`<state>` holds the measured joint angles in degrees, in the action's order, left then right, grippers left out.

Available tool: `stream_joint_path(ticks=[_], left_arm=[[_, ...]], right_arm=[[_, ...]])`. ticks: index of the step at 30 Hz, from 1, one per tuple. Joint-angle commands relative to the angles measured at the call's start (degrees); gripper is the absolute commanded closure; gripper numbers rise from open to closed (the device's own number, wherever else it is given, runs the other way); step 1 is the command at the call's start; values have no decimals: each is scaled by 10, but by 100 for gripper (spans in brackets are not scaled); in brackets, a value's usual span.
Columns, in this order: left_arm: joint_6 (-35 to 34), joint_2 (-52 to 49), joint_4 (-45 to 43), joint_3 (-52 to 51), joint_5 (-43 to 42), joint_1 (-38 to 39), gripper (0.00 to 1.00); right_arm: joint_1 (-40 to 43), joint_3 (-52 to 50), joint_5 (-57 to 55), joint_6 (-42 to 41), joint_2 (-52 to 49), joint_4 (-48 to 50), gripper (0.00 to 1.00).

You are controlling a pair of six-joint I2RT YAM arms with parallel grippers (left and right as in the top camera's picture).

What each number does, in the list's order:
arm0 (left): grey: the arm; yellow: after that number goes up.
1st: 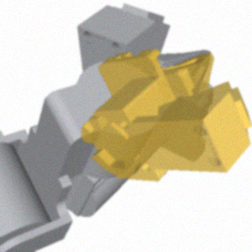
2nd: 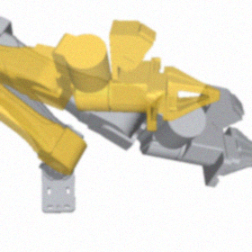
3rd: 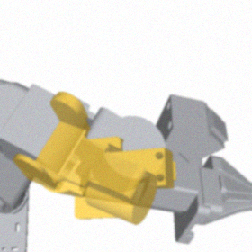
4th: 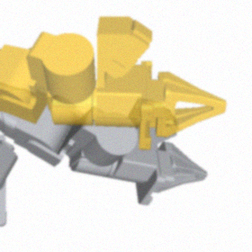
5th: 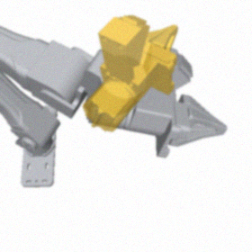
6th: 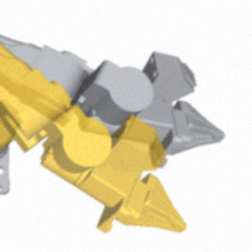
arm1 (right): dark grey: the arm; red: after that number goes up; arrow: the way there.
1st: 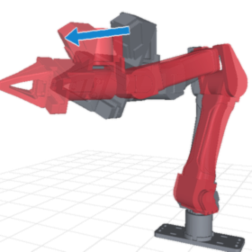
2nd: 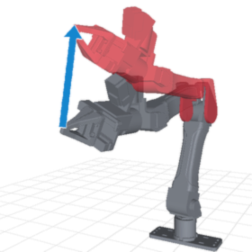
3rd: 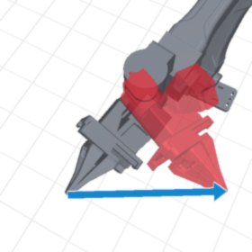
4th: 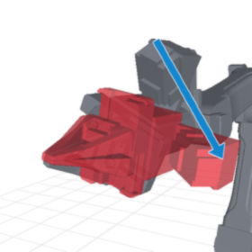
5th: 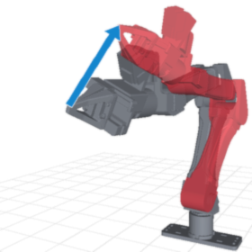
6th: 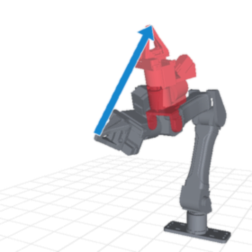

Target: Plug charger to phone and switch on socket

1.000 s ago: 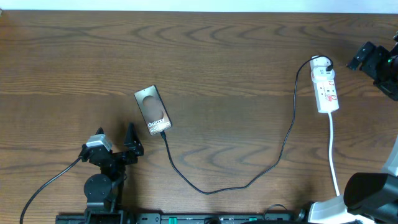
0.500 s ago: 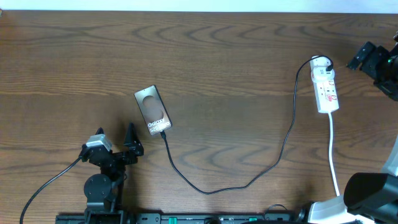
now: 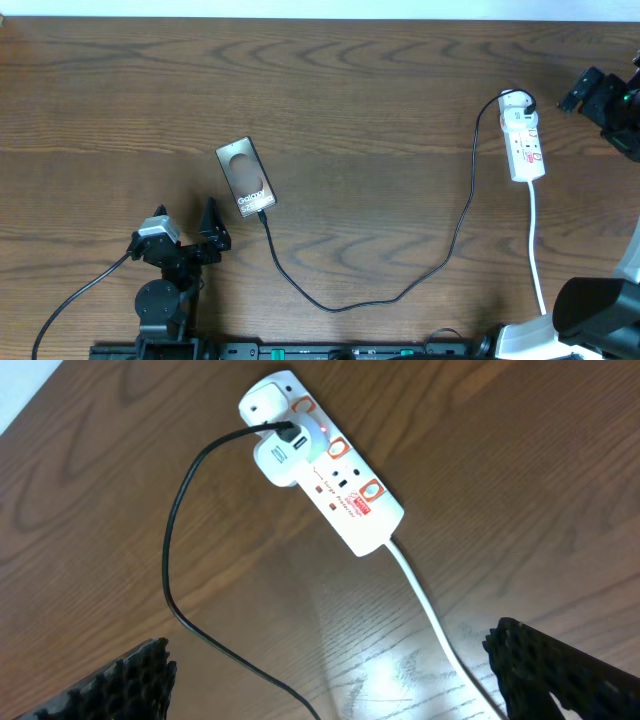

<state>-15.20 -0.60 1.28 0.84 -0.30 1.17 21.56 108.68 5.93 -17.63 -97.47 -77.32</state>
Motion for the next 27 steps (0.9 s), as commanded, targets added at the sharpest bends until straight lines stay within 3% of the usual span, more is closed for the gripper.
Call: stream_joint_path(ticks=[1,4,8,17,19,27], left_arm=[[1,4,29,-6,8,-3,8],[1,4,29,-6,8,-3,8],[1,4,29,-6,8,-3,8],[1,4,29,-6,8,-3,8],[1,4,29,-6,8,-3,8],[1,4,29,-6,8,-3,8]], right_arm=[[-5,2,0,-9,19,5,1],[-25,-24,0,-10,45,40,1],[-69,-115,0,-10,103,167,1],[-144,-512,0,49,313,573,1],[-149,-646,0,59,393,701,1],[-149,-943,0,114,626,917,1]])
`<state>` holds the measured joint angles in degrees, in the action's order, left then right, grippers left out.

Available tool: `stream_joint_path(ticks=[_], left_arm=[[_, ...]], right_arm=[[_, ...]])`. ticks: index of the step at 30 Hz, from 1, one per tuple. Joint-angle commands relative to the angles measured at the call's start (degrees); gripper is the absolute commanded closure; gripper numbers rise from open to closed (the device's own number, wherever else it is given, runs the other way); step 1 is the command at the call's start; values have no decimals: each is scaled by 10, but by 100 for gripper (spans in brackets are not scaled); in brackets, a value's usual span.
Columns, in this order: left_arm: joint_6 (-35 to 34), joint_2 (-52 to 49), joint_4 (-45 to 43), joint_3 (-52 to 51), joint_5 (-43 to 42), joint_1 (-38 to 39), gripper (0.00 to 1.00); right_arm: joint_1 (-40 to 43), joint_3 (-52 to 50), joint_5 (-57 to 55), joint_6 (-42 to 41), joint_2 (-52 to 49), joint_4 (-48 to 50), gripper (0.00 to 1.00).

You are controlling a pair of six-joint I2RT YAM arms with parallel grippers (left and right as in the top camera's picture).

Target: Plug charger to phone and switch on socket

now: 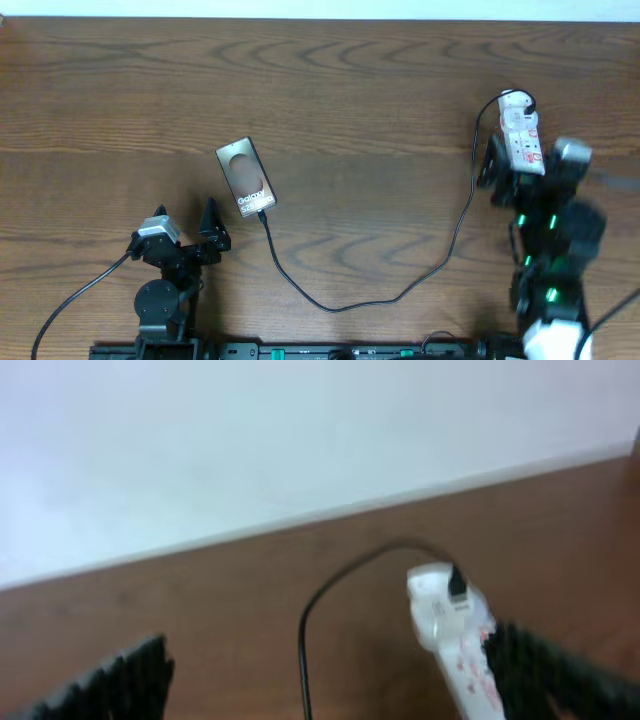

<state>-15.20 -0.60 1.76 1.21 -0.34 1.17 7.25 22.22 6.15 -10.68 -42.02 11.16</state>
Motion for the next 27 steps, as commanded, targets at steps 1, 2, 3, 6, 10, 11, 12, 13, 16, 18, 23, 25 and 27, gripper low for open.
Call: stream_joint_path(ticks=[1,2,3,6,10,11,12,13,16,18,23,25,27], left_arm=[[1,4,24,-10,8,-3,8],[1,4,24,-10,8,-3,8],[1,4,24,-10,8,-3,8],[1,4,24,-10,8,-3,8],[1,4,24,-10,8,-3,8],[1,4,24,-10,8,-3,8],[1,4,24,-10,8,-3,8],[1,4,24,-10,8,-3,8],[1,4,24,-10,8,-3,8],[1,4,24,-10,8,-3,8],[1,4,24,-10,8,-3,8],[1,4,24,-10,8,-3,8],[1,4,24,-10,8,-3,8]], right_arm=[[-5,-99,-3,49,93,40,1],[-5,-130,-3,52,121,53,1],[-5,-152,-3,52,141,64,1],[-5,-214,-5,52,189,89,1],[-5,-219,-5,51,215,15,1],[-5,-219,-7,52,223,-3,1],[-5,-219,-8,52,228,-18,1],[-5,-219,-13,52,237,-43,1],[-6,-219,-14,52,271,-126,1],[-7,-219,-22,52,300,-152,1],[-10,-219,-26,52,365,-153,1],[-11,-219,-26,52,393,-153,1],[-15,-219,-26,52,421,-150,1]])
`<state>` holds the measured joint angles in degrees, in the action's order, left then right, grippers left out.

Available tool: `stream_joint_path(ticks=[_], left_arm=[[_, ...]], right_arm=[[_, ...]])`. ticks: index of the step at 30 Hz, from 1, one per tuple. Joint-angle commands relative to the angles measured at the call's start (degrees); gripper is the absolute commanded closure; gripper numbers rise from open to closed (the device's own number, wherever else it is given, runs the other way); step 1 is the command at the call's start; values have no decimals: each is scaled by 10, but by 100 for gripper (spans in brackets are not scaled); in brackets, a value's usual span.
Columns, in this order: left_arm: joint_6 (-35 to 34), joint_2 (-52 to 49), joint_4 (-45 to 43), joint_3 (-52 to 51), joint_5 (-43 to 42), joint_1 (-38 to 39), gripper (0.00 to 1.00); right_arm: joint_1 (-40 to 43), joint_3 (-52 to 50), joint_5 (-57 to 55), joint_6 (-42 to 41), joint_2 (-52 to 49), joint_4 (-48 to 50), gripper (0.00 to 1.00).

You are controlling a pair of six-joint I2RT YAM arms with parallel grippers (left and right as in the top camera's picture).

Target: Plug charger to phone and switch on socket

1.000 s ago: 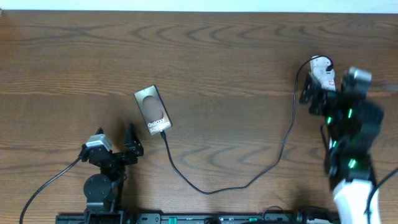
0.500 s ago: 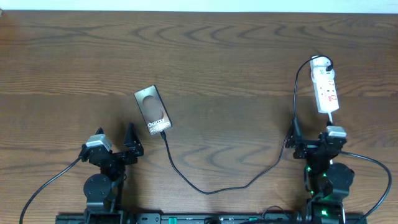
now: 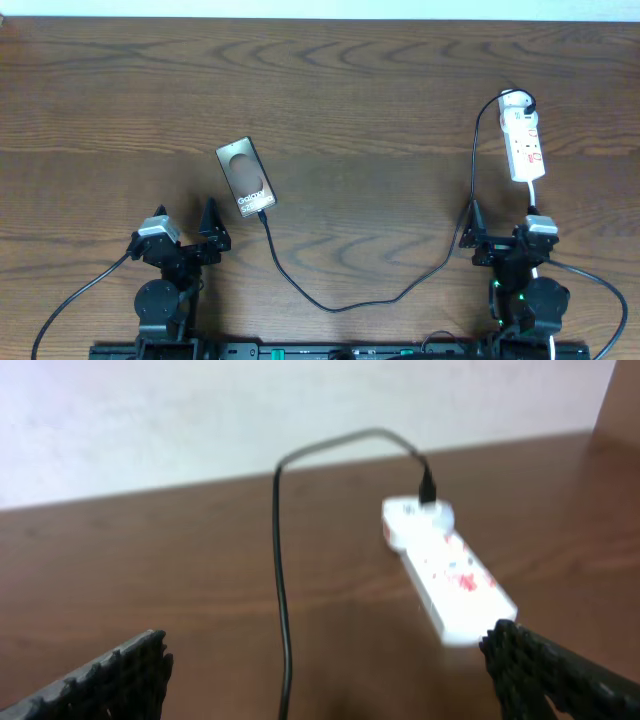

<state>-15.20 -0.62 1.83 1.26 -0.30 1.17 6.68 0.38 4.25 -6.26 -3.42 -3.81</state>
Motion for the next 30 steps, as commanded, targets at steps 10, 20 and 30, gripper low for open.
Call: stream_joint_path(ticks=[10,20,30], left_arm=[[1,4,24,-10,8,-3,8],[1,4,24,-10,8,-3,8],[1,4,24,-10,8,-3,8]], right_arm=[[-15,-1,-9,34,31,-3,1],[-25,-1,-9,121,31,-3,1],[-50,-1,-9,121,31,-3,1]])
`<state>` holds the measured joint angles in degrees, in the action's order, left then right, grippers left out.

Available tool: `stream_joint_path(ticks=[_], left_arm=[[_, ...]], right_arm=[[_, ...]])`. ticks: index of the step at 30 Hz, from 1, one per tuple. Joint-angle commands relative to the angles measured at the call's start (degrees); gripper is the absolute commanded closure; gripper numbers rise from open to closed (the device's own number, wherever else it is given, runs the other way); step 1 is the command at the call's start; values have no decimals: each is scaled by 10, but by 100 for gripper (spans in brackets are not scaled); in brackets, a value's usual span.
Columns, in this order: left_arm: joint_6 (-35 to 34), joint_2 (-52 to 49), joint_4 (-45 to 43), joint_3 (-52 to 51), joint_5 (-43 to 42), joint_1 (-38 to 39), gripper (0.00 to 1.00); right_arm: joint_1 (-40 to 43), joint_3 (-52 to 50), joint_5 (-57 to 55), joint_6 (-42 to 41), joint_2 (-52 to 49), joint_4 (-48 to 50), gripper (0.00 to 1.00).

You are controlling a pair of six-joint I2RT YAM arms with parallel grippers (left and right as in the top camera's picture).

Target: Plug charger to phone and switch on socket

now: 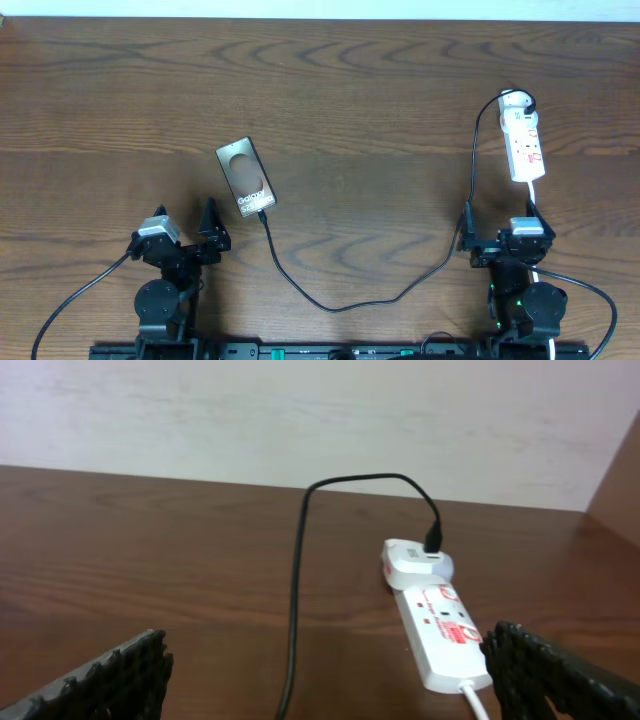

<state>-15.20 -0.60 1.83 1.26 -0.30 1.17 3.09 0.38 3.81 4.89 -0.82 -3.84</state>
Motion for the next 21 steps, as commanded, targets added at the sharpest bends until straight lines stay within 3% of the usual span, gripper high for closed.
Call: stream_joint_path(ticks=[1,21], left_arm=[[1,4,24,-10,8,-3,8],[1,4,24,-10,8,-3,8]], right_arm=[[-17,-1,-5,10,5,-3,1],[-28,-1,-5,10,5,-3,1]])
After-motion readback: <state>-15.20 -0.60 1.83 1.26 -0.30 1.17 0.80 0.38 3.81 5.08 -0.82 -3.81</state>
